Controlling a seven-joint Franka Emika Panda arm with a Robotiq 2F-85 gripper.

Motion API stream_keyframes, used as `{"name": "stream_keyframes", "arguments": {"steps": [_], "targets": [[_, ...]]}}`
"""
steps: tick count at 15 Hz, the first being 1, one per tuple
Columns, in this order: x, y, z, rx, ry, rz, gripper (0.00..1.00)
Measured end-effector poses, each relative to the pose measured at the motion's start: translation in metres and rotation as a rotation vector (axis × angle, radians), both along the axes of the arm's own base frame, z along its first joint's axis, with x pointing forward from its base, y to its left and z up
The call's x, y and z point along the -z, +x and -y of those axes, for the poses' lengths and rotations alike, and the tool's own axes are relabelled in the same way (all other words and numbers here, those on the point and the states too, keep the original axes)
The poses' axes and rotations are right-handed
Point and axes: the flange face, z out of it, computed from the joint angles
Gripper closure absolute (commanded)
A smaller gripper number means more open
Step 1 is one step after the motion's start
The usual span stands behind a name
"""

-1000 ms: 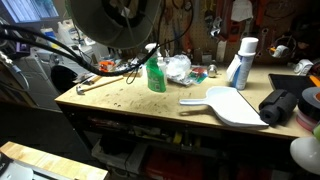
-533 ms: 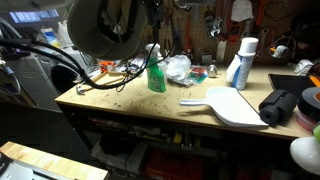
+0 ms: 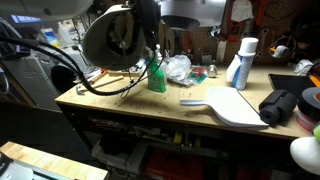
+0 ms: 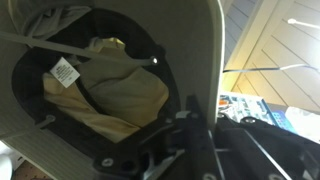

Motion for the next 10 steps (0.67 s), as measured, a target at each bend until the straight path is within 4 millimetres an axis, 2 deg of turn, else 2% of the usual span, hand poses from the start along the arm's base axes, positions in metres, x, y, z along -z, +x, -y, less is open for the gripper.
{"name": "stream_keyframes", "arguments": {"steps": [5,10], "targets": [[0.025,0.020,-0.004,0.118,-0.037,0.021,0.99],[0.037,0.014,0.009,0.185,-0.088,0.021,0.99]]}}
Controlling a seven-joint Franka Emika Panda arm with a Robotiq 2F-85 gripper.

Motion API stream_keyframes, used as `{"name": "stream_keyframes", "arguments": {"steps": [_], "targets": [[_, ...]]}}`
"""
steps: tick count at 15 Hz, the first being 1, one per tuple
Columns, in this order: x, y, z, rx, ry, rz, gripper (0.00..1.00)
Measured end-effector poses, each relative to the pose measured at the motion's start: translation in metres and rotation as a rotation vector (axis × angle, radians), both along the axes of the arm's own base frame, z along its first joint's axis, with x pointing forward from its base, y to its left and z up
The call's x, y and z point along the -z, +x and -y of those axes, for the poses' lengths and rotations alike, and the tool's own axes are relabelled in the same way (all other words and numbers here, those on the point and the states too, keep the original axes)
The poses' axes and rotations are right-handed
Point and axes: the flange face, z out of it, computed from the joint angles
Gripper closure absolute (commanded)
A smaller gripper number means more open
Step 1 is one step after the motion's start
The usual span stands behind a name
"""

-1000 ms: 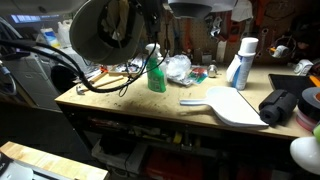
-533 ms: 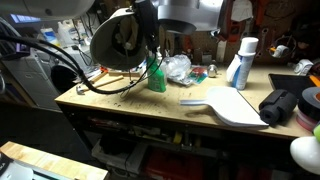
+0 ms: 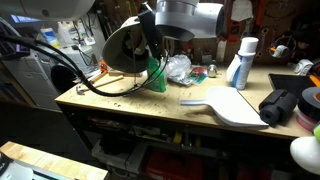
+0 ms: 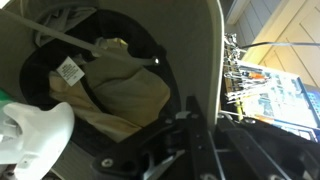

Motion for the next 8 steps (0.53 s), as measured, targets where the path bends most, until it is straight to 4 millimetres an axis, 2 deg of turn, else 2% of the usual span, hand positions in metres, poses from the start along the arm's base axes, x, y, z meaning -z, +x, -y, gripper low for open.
{"name": "stream_keyframes", "arguments": {"steps": [8], "targets": [[0.006,-0.038,0.039,0.081,-0.103,-0.038,0.99]]}}
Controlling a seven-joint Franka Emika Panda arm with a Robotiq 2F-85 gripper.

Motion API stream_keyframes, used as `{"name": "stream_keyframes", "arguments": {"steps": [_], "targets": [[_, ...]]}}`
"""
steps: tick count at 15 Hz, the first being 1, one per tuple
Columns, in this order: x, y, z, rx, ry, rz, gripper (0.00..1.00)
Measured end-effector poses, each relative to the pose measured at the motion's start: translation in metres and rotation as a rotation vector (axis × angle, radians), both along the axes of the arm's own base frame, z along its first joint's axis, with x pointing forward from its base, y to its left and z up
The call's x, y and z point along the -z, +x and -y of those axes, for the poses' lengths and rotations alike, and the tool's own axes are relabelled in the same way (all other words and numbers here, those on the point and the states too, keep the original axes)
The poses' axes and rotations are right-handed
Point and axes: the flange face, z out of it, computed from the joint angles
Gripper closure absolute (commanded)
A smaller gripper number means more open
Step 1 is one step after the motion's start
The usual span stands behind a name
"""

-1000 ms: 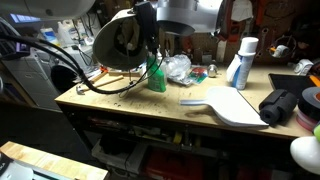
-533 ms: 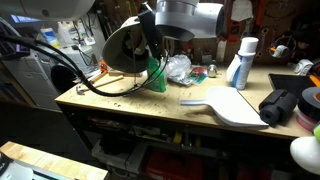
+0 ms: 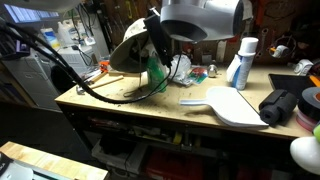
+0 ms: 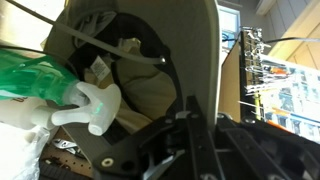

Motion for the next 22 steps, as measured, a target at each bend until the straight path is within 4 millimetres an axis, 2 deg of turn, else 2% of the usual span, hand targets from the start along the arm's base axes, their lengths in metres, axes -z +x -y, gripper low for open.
{"name": "stream_keyframes", "arguments": {"steps": [5,11,12,13,14,18,20,22], "targets": [[0.008,-0.004,0.014,0.032,-0.094,-0.063,0.99],[0.030,0.007,0.009,0.008,-0.174,-0.123,0.99],[0.032,0.009,0.008,0.003,-0.186,-0.130,0.71],[0.034,0.010,0.007,-0.003,-0.199,-0.140,0.70],[0.036,0.010,0.006,-0.010,-0.213,-0.149,0.65],[0.038,0.013,0.004,-0.028,-0.248,-0.158,0.34],[0.029,0.012,0.002,-0.038,-0.265,-0.141,0.19],[0.010,0.008,0.001,-0.038,-0.299,-0.109,0.04]]}}
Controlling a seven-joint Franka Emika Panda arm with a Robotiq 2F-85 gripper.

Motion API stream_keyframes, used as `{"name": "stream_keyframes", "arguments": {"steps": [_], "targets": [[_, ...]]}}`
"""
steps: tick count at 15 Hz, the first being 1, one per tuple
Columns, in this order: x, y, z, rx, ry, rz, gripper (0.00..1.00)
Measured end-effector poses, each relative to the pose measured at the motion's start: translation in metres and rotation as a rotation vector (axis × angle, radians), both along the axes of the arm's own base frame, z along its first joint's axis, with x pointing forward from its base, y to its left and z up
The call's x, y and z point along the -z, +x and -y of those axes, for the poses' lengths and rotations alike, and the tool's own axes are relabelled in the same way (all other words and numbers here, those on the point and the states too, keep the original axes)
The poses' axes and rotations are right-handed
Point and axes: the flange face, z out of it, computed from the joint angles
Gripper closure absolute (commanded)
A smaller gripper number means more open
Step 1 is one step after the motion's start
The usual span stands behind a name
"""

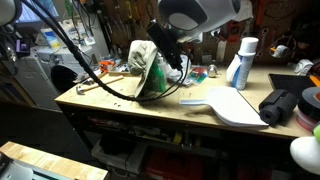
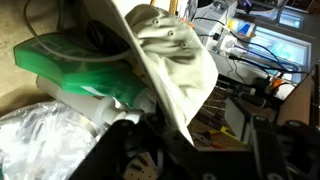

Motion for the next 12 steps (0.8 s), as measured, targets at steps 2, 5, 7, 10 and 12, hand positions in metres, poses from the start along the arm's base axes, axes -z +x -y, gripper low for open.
{"name": "stream_keyframes", "arguments": {"steps": [2,5,7,10,12], "targets": [[-0.029,-0.007,-0.001,0.006,-0.045,0.031,0.00],[-0.077,-0.017,-0.002,0.035,-0.154,0.095,0.00],[-0.104,-0.025,-0.004,0.058,-0.252,0.122,0.00],[-0.131,-0.044,-0.020,0.041,-0.387,0.076,0.00],[-0.143,-0.058,-0.036,0.024,-0.477,0.009,0.00]]}}
